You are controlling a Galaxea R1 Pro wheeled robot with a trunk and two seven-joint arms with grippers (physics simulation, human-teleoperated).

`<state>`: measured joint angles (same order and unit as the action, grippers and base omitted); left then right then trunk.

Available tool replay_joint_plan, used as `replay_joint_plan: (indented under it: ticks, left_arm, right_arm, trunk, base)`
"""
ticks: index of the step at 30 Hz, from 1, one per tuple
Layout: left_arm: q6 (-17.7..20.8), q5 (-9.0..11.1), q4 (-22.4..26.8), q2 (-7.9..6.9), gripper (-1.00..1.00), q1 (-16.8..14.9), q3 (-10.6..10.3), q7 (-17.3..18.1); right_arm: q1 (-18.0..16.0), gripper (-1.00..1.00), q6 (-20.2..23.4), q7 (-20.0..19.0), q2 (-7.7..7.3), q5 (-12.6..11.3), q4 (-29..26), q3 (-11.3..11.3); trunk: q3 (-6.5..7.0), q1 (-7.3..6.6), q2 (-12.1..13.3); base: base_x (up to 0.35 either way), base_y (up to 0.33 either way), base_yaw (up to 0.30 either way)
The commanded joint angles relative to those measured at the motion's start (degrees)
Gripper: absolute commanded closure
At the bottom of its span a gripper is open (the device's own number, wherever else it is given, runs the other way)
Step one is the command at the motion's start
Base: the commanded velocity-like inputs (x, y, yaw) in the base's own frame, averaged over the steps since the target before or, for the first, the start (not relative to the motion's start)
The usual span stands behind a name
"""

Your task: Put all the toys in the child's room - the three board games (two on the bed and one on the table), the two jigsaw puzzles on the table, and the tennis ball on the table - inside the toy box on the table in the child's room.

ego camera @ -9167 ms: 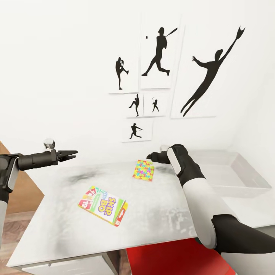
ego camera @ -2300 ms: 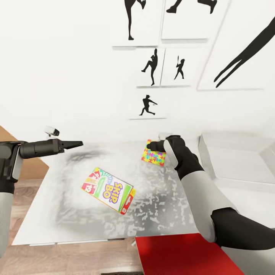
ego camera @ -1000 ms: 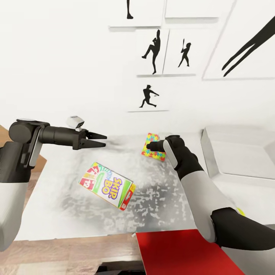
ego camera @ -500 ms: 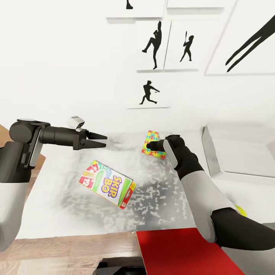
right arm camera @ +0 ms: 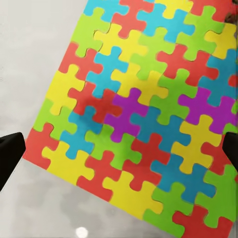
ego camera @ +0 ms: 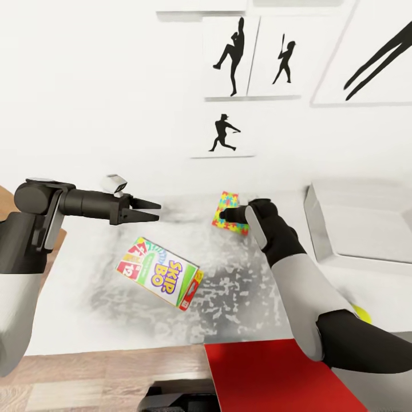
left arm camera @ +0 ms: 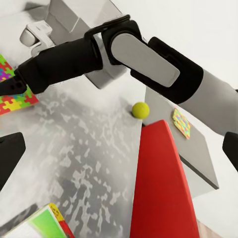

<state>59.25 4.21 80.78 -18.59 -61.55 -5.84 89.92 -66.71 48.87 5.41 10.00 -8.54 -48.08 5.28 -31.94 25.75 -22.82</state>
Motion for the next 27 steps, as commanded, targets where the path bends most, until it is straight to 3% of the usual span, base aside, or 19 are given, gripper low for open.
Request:
replay_joint_plan:
  ticks: [1, 27]
  left_arm:
    - [0.61, 0.18, -0.01, -0.06, -1.0, -0.05, -0.12, 0.08]
    - [0.61, 0.1, -0.01, -0.04, -1.0, -0.05, -0.03, 0.08]
  right_arm:
    - [-0.27, -1.0, 0.33, 0.58, 0.0, -0.6, -0.56, 0.08]
    - [-2.1, -1.0, 0.78, 1.36, 0.0, -0.6, -1.95, 0.08]
  trunk:
    - [-0.18, 0.03, -0.1]
    - [-2.63, 0.03, -0.1]
  base:
    - [0.0, 0.0, 0.0]
    - [0.0, 0.0, 0.0]
